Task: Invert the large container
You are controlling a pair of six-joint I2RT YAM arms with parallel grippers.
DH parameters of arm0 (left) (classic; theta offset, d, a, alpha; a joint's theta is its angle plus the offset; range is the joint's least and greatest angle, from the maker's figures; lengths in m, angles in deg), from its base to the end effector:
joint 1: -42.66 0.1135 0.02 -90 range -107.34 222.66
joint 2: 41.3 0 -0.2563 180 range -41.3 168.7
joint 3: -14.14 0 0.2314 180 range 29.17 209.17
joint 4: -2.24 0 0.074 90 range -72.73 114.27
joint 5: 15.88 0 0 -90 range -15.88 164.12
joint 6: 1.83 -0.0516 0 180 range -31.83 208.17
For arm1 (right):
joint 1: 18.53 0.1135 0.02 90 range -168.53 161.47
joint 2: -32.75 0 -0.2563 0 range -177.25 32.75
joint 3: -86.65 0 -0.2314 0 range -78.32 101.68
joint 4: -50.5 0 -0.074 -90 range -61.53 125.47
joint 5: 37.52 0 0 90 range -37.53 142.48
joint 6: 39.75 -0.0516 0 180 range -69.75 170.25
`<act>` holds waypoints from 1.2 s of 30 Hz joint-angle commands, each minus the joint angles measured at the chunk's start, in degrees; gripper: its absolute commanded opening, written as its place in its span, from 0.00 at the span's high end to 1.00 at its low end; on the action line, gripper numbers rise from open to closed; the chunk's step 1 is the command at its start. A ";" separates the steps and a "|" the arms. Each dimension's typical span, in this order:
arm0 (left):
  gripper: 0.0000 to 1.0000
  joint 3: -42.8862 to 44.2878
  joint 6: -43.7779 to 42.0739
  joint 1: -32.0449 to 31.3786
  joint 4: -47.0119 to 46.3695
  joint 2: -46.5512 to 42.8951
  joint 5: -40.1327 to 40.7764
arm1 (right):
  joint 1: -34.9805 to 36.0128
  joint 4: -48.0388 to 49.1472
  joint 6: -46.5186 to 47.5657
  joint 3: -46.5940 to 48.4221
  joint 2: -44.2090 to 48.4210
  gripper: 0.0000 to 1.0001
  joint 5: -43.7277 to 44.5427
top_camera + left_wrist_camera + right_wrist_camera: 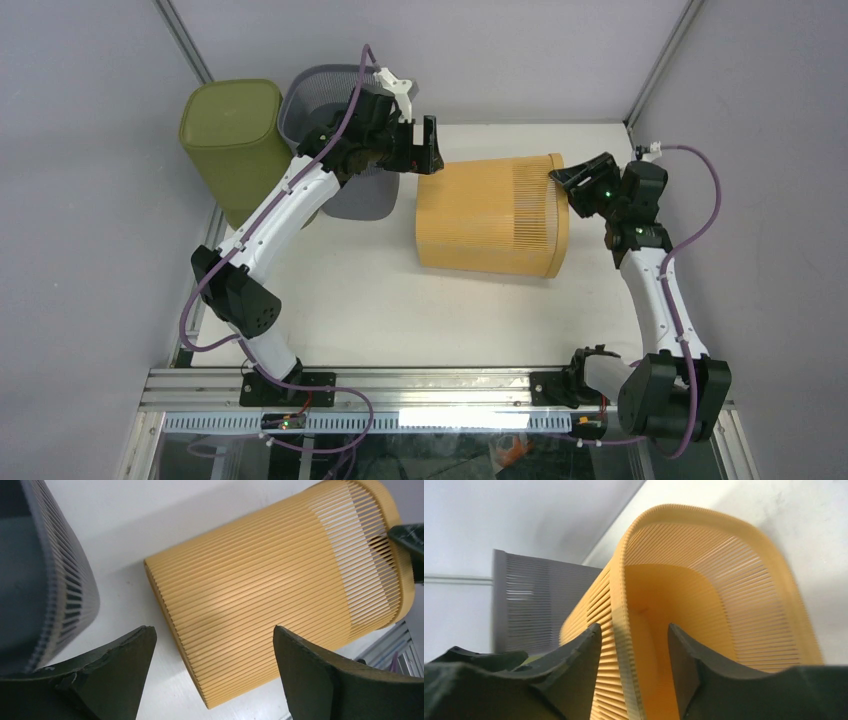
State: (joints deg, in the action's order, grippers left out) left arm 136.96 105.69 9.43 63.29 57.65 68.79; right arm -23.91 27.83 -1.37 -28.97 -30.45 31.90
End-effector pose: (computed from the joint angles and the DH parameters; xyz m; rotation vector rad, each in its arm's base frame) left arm 0.3080 -0.2075 0.3846 0.3639 2.2521 -0.5813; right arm 0.2502 -0.0053 0.3022 0.7405 1.8846 0.8729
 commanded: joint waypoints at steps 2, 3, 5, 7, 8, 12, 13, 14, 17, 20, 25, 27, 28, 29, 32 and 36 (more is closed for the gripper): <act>0.10 -5.51 5.08 -1.04 -3.48 -5.66 -2.98 | 0.09 -13.54 15.50 8.69 -0.77 0.36 4.96; 0.09 -6.46 6.15 -1.00 -3.87 -5.98 -3.20 | 0.09 -15.40 17.36 9.69 -0.86 0.35 6.09; 0.09 -9.13 7.73 -1.08 -5.04 -6.58 -4.53 | 0.13 -18.65 20.81 11.73 -0.92 0.35 7.69; 0.09 -11.16 9.49 -1.13 -6.04 -7.27 -4.89 | 0.30 -22.16 24.45 14.31 -0.90 0.35 7.99; 0.09 -12.03 10.21 -1.11 -6.40 -7.53 -4.95 | 0.53 -24.20 26.32 15.67 -1.06 0.35 8.16; 0.08 -15.06 12.05 -1.13 -7.97 -8.88 -3.18 | 1.53 -31.00 32.04 20.35 -1.50 0.34 7.03; 0.08 -15.67 12.24 -1.05 -8.60 -9.11 -3.16 | 1.72 -31.66 33.00 20.79 -1.48 0.34 6.11; 0.08 -15.97 12.39 -1.00 -8.86 -9.06 -2.91 | 1.97 -32.06 33.49 21.14 -1.49 0.34 5.66; 0.08 -16.34 12.82 -0.95 -9.02 -8.32 -3.09 | 2.71 -32.95 34.32 21.93 -1.85 0.33 5.62; 0.08 -16.91 13.70 -0.88 -9.32 -8.00 -3.56 | 3.76 -33.05 34.69 22.11 -2.43 0.33 6.48; 0.08 -17.84 14.14 -0.87 -9.50 -6.85 -4.92 | 4.89 -34.37 35.10 22.76 -3.47 0.33 9.57; 0.08 -18.24 14.71 -0.87 -9.92 -6.16 -6.48 | 5.03 -34.99 35.35 22.83 -3.51 0.33 11.16; 0.08 -18.31 14.92 -0.87 -10.16 -5.83 -7.06 | 5.13 -35.37 35.48 23.02 -3.51 0.33 12.08; 0.08 -18.24 15.11 -0.86 -10.42 -5.50 -7.87 | 5.13 -35.83 35.51 23.07 -3.55 0.35 13.01; 0.08 -18.04 15.46 -0.84 -11.51 -4.98 -8.95 | 5.16 -36.82 35.91 23.77 -3.35 0.39 15.26; 0.08 -17.24 15.48 -0.79 -11.65 -4.12 -9.80 | 5.49 -38.03 36.52 24.86 -3.27 0.42 15.75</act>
State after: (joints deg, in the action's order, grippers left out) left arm 118.88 119.81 8.86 54.81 53.11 61.86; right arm -18.84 -8.74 33.10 -7.25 -34.38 44.46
